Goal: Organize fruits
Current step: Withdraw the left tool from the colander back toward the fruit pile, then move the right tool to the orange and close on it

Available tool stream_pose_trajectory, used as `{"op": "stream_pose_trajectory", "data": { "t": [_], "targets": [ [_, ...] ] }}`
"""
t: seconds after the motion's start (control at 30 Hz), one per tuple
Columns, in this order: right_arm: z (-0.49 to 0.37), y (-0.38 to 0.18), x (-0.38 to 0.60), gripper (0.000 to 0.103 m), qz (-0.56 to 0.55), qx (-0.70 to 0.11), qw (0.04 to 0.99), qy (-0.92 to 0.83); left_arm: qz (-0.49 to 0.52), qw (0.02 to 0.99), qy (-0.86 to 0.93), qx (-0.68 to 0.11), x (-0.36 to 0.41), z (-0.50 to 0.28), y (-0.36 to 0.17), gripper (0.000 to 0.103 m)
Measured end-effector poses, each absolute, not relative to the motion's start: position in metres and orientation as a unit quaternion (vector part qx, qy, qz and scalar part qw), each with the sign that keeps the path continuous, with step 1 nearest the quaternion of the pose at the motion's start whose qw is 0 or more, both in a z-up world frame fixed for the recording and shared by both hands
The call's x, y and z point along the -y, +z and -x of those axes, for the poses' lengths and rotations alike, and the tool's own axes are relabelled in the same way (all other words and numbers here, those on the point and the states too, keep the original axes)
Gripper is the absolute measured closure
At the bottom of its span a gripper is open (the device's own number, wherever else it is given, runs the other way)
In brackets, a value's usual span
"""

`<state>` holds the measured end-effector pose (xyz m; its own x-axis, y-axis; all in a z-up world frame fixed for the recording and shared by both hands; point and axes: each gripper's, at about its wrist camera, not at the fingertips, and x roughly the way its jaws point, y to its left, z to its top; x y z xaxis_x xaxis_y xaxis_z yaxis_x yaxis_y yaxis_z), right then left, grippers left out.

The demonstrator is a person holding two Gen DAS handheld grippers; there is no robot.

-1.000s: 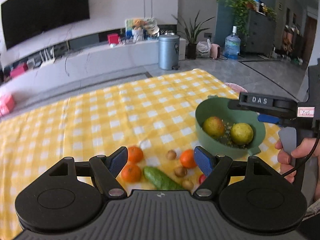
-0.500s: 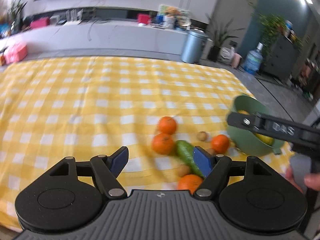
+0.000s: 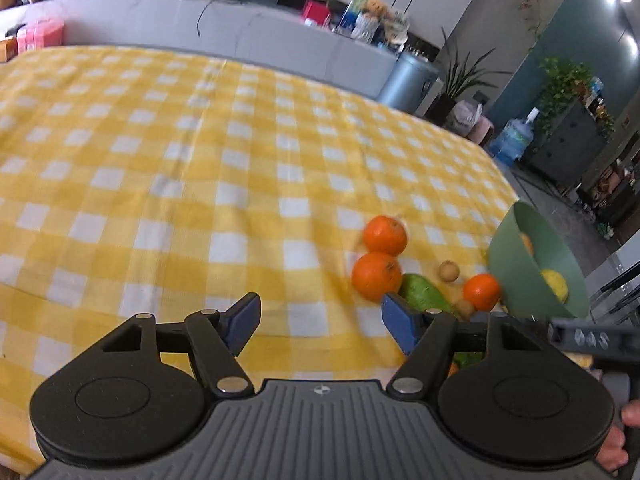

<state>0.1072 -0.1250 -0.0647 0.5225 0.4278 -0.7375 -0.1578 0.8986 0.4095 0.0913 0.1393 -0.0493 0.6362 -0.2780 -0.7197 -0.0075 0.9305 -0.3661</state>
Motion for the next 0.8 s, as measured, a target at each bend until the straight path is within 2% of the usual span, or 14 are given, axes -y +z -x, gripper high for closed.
{"op": "stream_pose_trajectory", "data": {
  "t": [0.17,0.33,0.4,0.57,0.63,0.7,0.8],
  "targets": [
    [-0.091,-0.071,0.113,0.07,-0.131,-0.483,0.844,0.192,0.184,0.878,-0.091,-0.433,-0.142,-0.093,-0.055,0.024],
    [-0.087,-0.076,0.091,0.067,-0.072,-0.51,0.839,0.175,0.182,0.871,-0.104,-0.444,-0.136,-0.092,-0.057,0.024],
    [-0.085,-0.077,0.084,0.058,-0.059,-0.51,0.841,0.169,0.18,0.871,-0.109,-0.444,-0.134,-0.09,-0.058,0.024],
    [-0.08,-0.075,0.062,0.049,-0.012,-0.51,0.847,0.148,0.168,0.878,-0.1,-0.437,-0.133,-0.086,-0.054,0.024],
    [-0.076,-0.077,0.047,0.049,0.022,-0.504,0.853,0.134,0.172,0.878,-0.096,-0.436,-0.136,-0.086,-0.053,0.024],
    [-0.072,-0.078,0.038,0.058,0.043,-0.492,0.861,0.118,0.18,0.877,-0.091,-0.436,-0.14,-0.086,-0.052,0.024],
    [-0.07,-0.079,0.026,0.062,0.095,-0.478,0.867,0.102,0.196,0.874,-0.088,-0.436,-0.148,-0.086,-0.05,0.024]
  ]
}}
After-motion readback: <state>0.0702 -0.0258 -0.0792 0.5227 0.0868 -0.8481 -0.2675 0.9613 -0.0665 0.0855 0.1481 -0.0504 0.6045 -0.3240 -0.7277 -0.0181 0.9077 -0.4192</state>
